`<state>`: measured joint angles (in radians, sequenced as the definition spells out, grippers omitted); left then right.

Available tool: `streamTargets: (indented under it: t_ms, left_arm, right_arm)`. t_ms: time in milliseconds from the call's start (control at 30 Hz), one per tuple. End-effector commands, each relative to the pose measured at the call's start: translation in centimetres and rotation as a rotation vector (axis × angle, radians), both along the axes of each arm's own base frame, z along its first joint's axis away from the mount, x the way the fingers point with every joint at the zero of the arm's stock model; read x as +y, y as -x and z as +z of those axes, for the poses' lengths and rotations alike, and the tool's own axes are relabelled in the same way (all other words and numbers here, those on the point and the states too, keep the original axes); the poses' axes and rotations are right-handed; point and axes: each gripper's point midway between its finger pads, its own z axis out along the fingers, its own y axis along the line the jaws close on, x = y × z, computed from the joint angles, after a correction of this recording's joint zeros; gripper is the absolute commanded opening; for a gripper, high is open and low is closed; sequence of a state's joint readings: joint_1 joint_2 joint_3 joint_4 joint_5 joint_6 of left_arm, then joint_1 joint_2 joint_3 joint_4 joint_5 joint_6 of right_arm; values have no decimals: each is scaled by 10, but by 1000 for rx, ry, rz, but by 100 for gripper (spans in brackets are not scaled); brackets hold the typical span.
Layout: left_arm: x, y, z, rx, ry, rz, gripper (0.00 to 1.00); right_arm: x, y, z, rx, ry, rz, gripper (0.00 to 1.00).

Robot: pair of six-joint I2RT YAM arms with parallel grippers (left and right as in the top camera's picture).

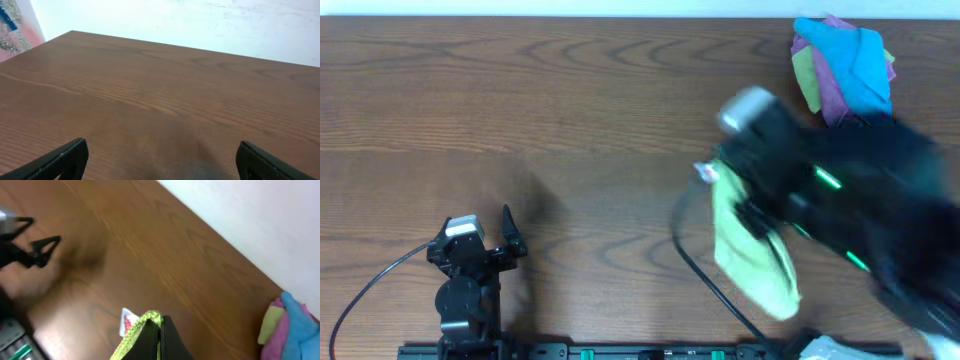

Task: Fold the cloth
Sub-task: 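Lower the green cloth onto the table center with the right gripper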

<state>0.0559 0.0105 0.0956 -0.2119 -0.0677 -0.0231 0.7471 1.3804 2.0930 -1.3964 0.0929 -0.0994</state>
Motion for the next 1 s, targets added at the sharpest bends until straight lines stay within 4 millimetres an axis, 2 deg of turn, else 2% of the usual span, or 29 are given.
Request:
streamTargets:
  t_ms: [0,67,100,133,167,200,267,333,433,567,667,833,867,900,933,967]
  left_arm:
    - [1,0,-14,31,-1,7,96]
    - [1,0,-14,31,-1,7,96]
    - [1,0,-14,31,-1,7,96]
    - [1,0,-14,31,-1,7,95]
    - [1,0,-14,31,-1,7,96]
    - [1,0,-14,31,-1,7,95]
    - [1,0,-14,31,-1,7,95]
    - [1,0,-14,31,-1,7,95]
    - [1,0,-14,31,-1,7,96]
    - [1,0,-14,31,-1,7,96]
    - [1,0,-14,31,-1,7,96]
    - [1,0,-14,31,-1,7,95]
    - [1,0,-14,31,-1,7,96]
    - [1,0,-14,31,-1,7,96]
    - [1,0,-14,31,-1,7,96]
    - [1,0,-15,31,-1,7,95]
  right_arm:
    - [29,-48,-37,46,90,15,1]
    - [41,-88,-54,26,128,-11,1]
    - [36,-114,-62,5,152,-79,1]
    - [28,-132,-68,-6,172,-147,12]
    - [13,-151,-77,-5,202,-251,62]
    - [-2,-162,-87,5,235,-331,99]
    - [-24,-169,-98,41,265,-429,99]
    - [-43,-173,-100,71,234,-509,99]
    - [-57,-170,-102,97,242,-538,99]
    - [-53,-155,-120,222,221,-473,99]
    - [-52,-145,-145,317,253,-446,93]
    - [-50,-141,-196,413,297,-392,94]
    - [-47,-141,-207,433,291,-373,91]
    - [-44,-141,-220,456,278,-357,81]
    - [-43,-141,-230,473,266,-351,66]
    - [-42,-141,-239,484,256,-348,47]
